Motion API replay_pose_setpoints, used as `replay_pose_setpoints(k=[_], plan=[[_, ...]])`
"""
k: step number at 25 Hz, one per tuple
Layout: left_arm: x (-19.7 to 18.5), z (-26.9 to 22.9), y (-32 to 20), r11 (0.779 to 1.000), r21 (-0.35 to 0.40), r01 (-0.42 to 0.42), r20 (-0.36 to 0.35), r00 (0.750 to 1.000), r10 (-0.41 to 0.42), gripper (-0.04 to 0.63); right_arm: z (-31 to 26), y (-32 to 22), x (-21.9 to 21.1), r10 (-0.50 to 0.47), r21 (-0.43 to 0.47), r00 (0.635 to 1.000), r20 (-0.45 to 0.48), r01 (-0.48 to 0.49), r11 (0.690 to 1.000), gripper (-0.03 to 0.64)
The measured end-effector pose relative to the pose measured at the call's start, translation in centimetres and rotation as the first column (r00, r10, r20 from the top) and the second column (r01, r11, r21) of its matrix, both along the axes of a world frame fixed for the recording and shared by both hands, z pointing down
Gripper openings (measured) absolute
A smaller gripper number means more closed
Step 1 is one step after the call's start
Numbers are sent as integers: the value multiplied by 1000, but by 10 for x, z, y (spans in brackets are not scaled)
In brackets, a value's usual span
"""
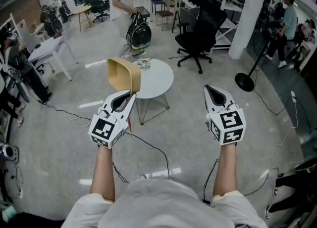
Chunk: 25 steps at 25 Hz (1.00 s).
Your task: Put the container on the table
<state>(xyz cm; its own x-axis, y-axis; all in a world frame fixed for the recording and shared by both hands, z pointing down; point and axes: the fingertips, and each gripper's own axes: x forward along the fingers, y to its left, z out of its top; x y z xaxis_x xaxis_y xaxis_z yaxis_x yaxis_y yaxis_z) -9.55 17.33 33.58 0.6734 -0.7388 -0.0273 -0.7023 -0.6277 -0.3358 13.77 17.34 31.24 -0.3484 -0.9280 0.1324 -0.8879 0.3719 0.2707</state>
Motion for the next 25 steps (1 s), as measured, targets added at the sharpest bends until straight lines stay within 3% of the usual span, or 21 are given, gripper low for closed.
replay_pose_setpoints(k=[11, 15, 21, 25], plan=[[14, 7, -15, 1000, 0, -4, 19, 1000, 4, 35, 13, -14, 9, -47, -17, 990, 130, 50, 999, 12], [19, 12, -27, 1000, -2, -3, 39, 999, 3, 35, 21, -31, 8, -70, -28, 988, 136, 75, 997, 12], [17, 27, -93, 1000, -11, 16, 38, 999, -16, 35, 26, -91, 6, -80, -17, 991, 111, 82, 996, 12], [7, 39, -164, 1000, -22, 22, 23, 1000, -21, 35, 32, -154, -2, -83, -11, 992, 94, 84, 996, 12]])
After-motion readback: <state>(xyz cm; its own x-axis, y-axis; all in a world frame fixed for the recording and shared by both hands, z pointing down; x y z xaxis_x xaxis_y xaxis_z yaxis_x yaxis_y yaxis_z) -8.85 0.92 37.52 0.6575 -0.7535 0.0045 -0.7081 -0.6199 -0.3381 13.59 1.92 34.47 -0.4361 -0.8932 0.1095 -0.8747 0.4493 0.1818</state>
